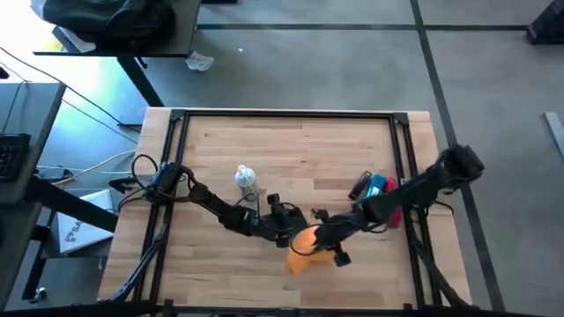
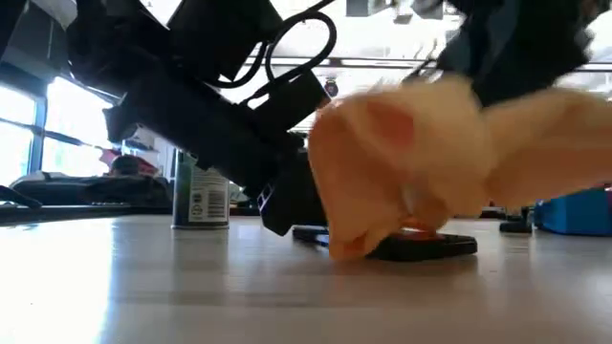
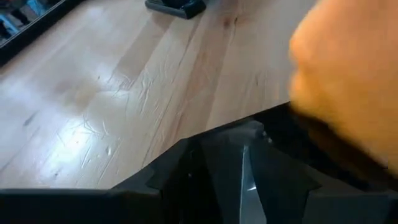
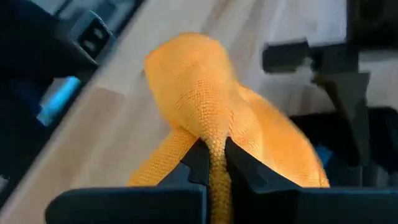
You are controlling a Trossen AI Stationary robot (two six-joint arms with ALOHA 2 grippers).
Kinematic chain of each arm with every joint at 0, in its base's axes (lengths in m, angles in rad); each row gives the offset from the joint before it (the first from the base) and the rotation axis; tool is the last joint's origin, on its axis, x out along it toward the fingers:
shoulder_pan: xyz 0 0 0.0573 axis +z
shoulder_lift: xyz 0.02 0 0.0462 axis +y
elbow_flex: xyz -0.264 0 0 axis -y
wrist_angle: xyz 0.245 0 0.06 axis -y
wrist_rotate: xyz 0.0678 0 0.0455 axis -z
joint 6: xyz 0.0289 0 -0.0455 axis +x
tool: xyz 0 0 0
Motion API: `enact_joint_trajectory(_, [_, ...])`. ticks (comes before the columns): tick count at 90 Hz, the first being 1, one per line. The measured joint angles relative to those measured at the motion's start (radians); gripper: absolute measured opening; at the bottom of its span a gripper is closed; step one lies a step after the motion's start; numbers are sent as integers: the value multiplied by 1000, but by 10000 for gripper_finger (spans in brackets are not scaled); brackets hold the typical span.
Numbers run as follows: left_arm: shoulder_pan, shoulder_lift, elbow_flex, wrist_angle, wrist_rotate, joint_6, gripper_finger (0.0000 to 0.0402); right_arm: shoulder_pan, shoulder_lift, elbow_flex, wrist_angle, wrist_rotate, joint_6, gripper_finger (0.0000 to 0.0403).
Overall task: Apply microfiber cloth
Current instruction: Wipe the black cellphone with a microfiber cloth
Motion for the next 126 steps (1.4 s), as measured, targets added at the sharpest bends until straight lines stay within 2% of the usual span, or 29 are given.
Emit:
enact_joint_trajectory(41, [-6, 2, -1, -6, -12, -6, 147, -103, 157, 0, 186, 28, -128, 0])
enact_joint_trajectory(59, [-6, 3, -2, -9, -14, -6, 147, -43, 280, 3, 356, 26, -105, 0])
enact_joint_trajectory(78, [-8, 3, -2, -12, -7, -6, 147, 36, 304, 5, 381, 12, -55, 0])
enact_joint_trajectory(88, [-7, 4, -2, -13, -11, -6, 147, 50, 293, 2, 384, 83, -77, 0])
enact_joint_trajectory(106, [-11, 4, -2, -13, -20, -6, 147, 13, 267, -1, 371, 285, -135, 0])
enact_joint_trajectory(116, [-15, 4, -2, -14, -23, -6, 147, -12, 267, -1, 362, 307, -130, 0])
enact_joint_trajectory(126, [-16, 4, -3, -15, -22, -17, 147, -18, 264, -36, 400, 276, -111, 0])
